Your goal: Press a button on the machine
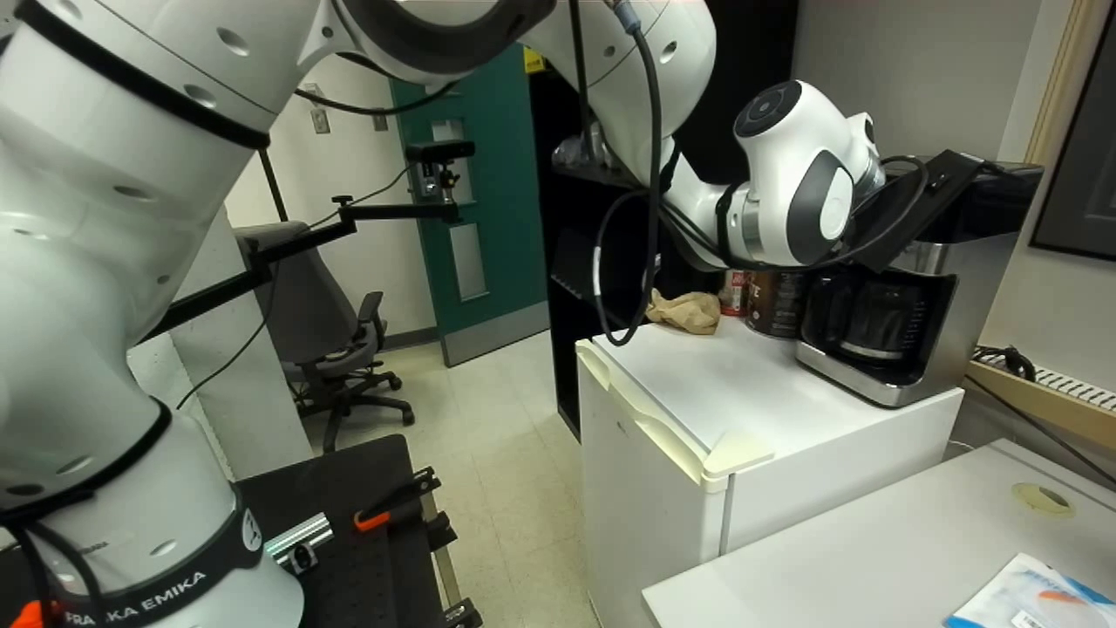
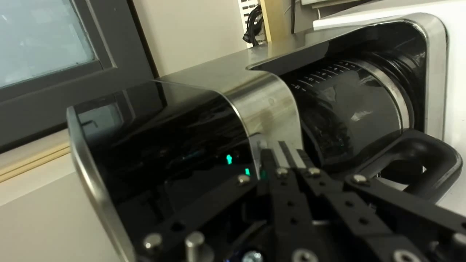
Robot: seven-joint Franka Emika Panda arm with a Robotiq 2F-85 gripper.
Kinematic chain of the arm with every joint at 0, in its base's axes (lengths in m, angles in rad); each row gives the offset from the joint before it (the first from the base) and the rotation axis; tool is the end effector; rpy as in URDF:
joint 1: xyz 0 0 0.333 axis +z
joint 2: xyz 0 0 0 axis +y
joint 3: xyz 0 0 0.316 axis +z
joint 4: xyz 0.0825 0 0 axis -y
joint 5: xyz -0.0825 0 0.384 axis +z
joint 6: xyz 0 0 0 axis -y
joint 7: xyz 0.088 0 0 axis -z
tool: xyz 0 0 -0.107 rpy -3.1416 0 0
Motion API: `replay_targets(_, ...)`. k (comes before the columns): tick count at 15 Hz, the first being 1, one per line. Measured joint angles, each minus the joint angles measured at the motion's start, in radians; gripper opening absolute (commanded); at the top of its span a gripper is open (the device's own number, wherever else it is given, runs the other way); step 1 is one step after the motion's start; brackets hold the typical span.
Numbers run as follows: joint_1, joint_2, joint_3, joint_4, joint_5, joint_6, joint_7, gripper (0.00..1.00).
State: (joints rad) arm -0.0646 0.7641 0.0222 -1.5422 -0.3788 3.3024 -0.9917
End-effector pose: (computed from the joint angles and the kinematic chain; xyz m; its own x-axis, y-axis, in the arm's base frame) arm 0.7520 0.0022 0.3185 0.1113 0.9699 0.2165 0.5402 -0.2419 0.8060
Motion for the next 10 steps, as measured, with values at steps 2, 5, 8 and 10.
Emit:
replay_targets(2, -0.003, 0.010, 0.004, 0.007, 0.000, 0.000, -0.001, 0.00)
replay_targets(5, -0.012, 0.017, 0.025, 0.008, -0.001, 0.002, -0.004, 0.00)
replay_targets(8, -0.033, 0.018, 0.069, -0.004, -0.014, 0.014, -0.014, 0.00)
replay_targets(10, -0.053, 0.013, 0.103, -0.027, -0.036, 0.030, -0.016, 0.00)
